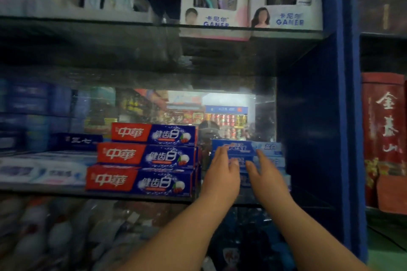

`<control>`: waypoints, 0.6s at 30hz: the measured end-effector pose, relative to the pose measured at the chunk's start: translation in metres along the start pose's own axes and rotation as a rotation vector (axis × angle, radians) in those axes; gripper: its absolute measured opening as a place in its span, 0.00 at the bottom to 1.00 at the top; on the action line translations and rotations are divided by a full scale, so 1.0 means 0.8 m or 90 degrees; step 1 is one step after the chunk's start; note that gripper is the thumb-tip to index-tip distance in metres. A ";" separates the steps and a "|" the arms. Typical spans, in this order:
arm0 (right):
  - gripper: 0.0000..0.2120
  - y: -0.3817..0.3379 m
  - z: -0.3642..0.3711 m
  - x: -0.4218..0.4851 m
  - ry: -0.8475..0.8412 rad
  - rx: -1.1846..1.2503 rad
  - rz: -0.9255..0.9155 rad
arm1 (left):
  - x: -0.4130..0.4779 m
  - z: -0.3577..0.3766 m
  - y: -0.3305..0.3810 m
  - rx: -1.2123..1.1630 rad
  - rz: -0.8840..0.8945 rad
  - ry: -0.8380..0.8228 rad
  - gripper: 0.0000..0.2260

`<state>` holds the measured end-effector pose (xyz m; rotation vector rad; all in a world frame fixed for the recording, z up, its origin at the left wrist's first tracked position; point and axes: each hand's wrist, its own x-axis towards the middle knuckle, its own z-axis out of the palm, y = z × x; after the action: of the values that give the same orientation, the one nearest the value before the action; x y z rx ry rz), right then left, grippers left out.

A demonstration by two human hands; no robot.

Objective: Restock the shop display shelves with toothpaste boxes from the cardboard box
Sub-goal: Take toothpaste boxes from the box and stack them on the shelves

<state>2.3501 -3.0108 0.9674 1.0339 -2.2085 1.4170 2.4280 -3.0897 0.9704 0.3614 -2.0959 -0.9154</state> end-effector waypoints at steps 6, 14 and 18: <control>0.25 -0.040 0.035 -0.021 -0.072 0.088 -0.031 | -0.039 -0.042 -0.010 0.019 -0.028 0.057 0.22; 0.23 -0.064 0.055 -0.057 -0.124 0.159 -0.054 | -0.090 -0.096 -0.039 0.032 0.065 0.218 0.18; 0.26 -0.084 0.060 -0.051 -0.135 0.184 -0.006 | -0.074 -0.163 -0.082 -0.027 -0.007 0.380 0.19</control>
<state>2.4314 -3.0531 0.9647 1.3432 -2.1773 1.7321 2.5626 -3.1672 0.9444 0.5487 -1.5259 -0.7406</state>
